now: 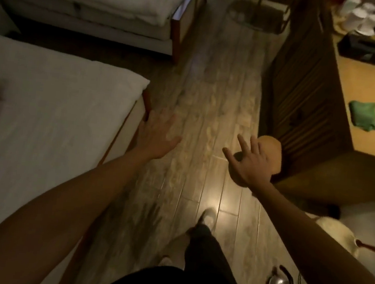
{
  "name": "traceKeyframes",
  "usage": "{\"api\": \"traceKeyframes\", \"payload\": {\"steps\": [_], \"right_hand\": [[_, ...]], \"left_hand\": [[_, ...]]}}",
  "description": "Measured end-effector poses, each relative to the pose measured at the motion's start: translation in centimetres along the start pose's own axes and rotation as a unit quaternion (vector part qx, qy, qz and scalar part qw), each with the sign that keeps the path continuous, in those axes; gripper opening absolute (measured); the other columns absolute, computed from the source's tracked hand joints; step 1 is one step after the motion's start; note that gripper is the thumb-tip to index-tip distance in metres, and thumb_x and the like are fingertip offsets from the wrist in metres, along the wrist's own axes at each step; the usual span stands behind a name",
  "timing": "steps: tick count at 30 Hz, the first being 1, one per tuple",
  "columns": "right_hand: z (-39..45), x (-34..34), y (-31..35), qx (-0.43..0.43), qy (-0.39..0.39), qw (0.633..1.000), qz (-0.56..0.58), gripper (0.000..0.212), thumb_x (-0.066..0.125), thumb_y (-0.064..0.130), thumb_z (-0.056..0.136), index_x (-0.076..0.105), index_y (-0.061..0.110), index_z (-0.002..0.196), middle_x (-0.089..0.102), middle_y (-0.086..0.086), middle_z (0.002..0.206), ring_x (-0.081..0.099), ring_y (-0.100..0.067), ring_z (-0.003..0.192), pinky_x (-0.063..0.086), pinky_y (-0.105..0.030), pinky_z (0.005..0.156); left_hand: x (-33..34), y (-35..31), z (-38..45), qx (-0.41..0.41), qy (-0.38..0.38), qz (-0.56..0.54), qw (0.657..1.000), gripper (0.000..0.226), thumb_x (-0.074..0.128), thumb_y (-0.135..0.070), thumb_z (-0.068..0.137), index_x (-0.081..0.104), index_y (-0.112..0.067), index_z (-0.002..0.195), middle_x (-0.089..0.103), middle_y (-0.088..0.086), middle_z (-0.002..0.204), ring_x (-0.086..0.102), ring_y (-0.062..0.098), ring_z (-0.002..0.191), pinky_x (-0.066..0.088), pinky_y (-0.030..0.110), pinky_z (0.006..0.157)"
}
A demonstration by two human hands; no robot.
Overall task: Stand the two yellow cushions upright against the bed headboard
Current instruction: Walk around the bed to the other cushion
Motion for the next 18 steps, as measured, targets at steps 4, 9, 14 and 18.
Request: {"api": "traceKeyframes", "payload": {"steps": [4, 9, 14, 18], "right_hand": [[12.8, -0.9, 0.2, -0.06, 0.011, 0.998, -0.022, 0.096, 0.009, 0.092, 0.083, 0.01, 0.042, 0.165, 0.003, -0.006, 0.176, 0.002, -0.033, 0.162, 0.011, -0.06, 0.126], [28.0, -3.2, 1.1, -0.112, 0.029, 0.992, -0.047, 0.094, 0.008, 0.091, 0.086, 0.01, 0.041, 0.165, 0.003, -0.006, 0.177, 0.004, -0.031, 0.162, 0.015, -0.057, 0.127], [41.0, -5.8, 3.8, -0.17, 0.064, 0.981, -0.074, 0.091, 0.011, 0.09, 0.089, 0.009, 0.041, 0.165, 0.002, -0.007, 0.176, 0.006, -0.033, 0.162, 0.013, -0.058, 0.126], [51.0, -6.5, 8.5, -0.224, 0.093, 0.967, -0.081, 0.088, 0.015, 0.086, 0.092, 0.008, 0.039, 0.166, 0.0, -0.007, 0.176, 0.004, -0.033, 0.162, 0.012, -0.057, 0.128]], "left_hand": [[-0.9, -0.5, 10.3, -0.049, 0.016, 0.023, 0.998, 0.089, 0.026, -0.081, 0.084, 0.001, -0.038, 0.157, -0.004, 0.003, 0.169, -0.005, 0.035, 0.153, 0.004, 0.06, 0.12], [-4.0, -1.8, 21.3, -0.101, 0.024, 0.042, 0.994, 0.084, 0.029, -0.075, 0.087, 0.002, -0.037, 0.158, -0.01, 0.004, 0.168, -0.009, 0.033, 0.153, 0.003, 0.061, 0.121], [-6.4, -0.7, 30.8, -0.153, -0.024, 0.044, 0.987, 0.085, 0.025, -0.08, 0.084, 0.001, -0.041, 0.156, -0.008, 0.002, 0.169, -0.008, 0.032, 0.154, 0.004, 0.059, 0.121], [-6.8, 3.1, 37.2, -0.23, -0.045, 0.009, 0.972, 0.086, 0.022, -0.083, 0.082, -0.001, -0.044, 0.156, -0.01, -0.001, 0.168, -0.011, 0.03, 0.154, 0.002, 0.058, 0.121]]}}
Point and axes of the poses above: each hand's wrist, its own z-axis towards the middle knuckle, its own x-axis out of the palm, y = z × x, the point moved 3 cm from there along z, towards the middle knuckle
